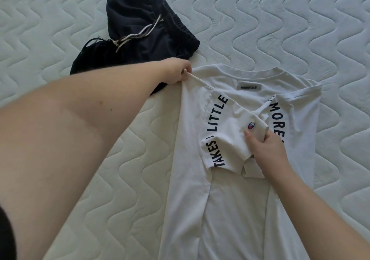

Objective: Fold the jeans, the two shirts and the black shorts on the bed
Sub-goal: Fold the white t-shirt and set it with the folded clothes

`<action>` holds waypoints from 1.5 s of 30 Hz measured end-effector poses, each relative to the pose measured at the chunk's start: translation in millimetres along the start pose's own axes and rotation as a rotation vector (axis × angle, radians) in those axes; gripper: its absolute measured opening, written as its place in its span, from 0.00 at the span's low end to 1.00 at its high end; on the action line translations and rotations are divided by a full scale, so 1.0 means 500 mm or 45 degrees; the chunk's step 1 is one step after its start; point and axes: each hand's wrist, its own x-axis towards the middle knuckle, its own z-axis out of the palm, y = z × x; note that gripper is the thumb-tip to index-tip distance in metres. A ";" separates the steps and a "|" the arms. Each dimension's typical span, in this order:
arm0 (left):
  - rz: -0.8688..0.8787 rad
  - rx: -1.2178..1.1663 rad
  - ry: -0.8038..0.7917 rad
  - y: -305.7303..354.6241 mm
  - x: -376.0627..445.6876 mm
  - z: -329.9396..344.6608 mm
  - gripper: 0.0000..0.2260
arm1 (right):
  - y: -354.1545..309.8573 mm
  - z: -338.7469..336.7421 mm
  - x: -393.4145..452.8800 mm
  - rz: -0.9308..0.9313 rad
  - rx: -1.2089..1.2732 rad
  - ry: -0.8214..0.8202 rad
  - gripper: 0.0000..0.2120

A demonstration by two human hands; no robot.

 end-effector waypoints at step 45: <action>-0.670 -1.531 0.177 0.174 -0.258 0.281 0.10 | 0.051 0.082 -0.109 -0.384 -0.692 -0.010 0.13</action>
